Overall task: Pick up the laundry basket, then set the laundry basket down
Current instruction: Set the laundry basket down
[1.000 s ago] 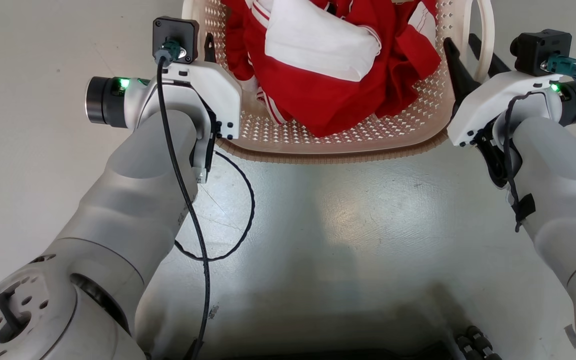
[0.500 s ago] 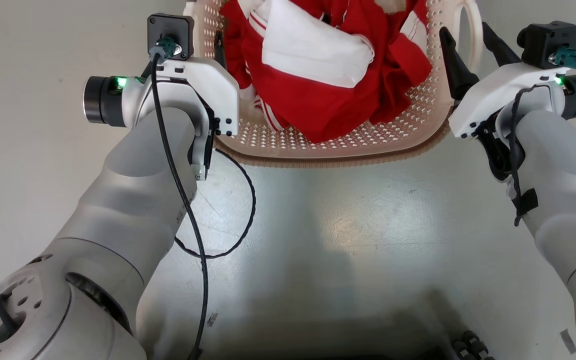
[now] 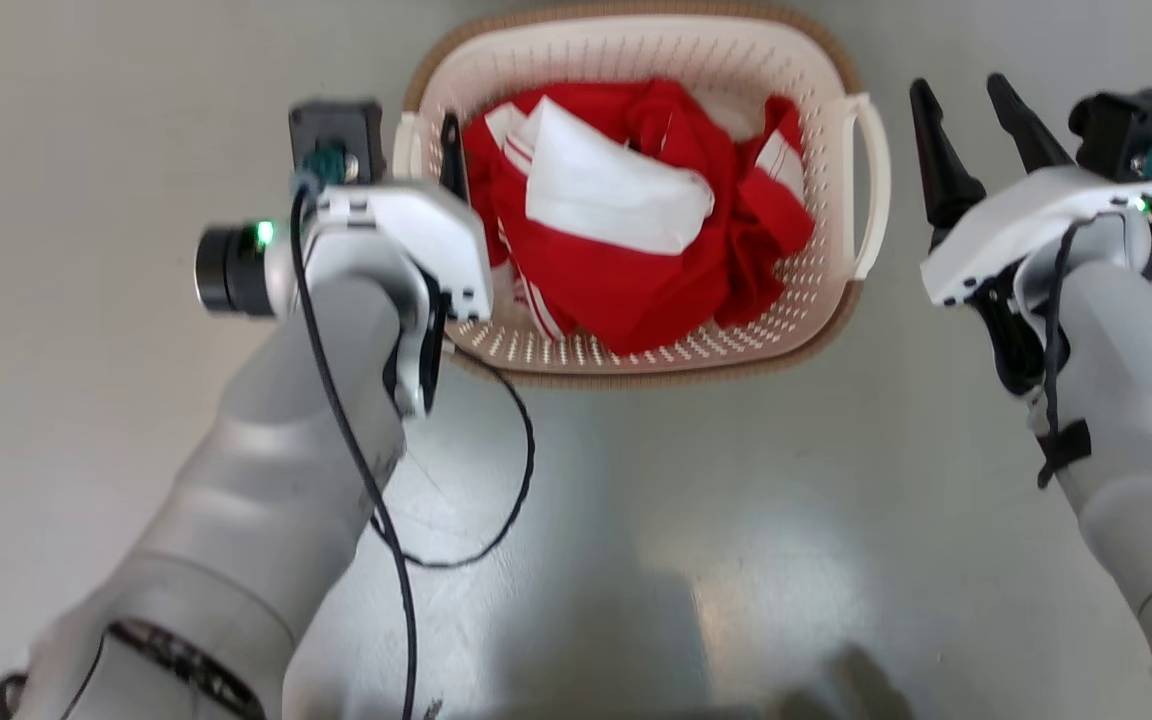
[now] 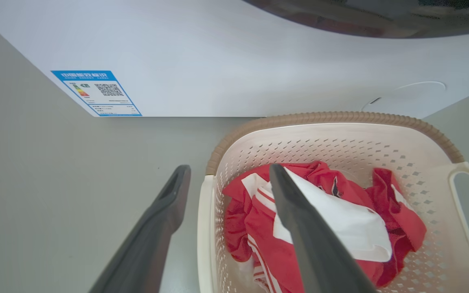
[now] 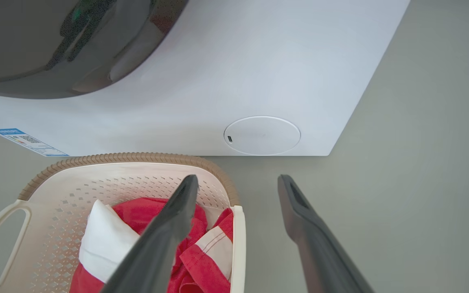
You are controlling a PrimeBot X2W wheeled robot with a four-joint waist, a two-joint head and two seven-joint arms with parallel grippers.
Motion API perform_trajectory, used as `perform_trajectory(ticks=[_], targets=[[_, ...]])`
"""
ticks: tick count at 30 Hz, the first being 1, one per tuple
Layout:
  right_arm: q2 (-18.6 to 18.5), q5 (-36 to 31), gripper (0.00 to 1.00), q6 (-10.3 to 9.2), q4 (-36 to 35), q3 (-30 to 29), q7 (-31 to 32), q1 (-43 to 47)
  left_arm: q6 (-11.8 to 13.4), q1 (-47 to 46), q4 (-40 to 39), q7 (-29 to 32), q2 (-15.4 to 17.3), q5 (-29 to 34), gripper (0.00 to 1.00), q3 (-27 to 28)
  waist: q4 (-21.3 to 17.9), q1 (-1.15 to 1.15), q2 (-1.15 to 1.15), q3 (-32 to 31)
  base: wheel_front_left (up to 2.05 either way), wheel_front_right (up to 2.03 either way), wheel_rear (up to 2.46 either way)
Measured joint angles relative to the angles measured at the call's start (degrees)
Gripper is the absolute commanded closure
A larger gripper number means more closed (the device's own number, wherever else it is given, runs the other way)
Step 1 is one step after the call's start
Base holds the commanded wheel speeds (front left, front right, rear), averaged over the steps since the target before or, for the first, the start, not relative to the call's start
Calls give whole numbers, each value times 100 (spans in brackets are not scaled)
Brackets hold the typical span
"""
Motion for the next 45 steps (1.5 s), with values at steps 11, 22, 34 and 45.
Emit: perform_trajectory(ticks=[11,22,34,45], targets=[[-62,-790,0,0,-502,-975,-1,888,-181,1257,-727,0,-53,1169,0,1272,70,0,0,-1176,0,0,0],[89,-1412,0,1,-844,-1539,0,1647,-566,2236,-1101,0,-126,1985,0,2324,92,0,0,-2333,0,0,0],[307,-1789,0,1,-1079,-1845,0,2419,-898,3192,-1500,0,-148,2546,0,3095,118,-1,0,-3342,0,0,0],[430,-2025,0,1,-1173,-1992,0,3177,-1195,4075,-1826,1,-151,2830,0,3573,108,-1,0,-4114,0,0,0]])
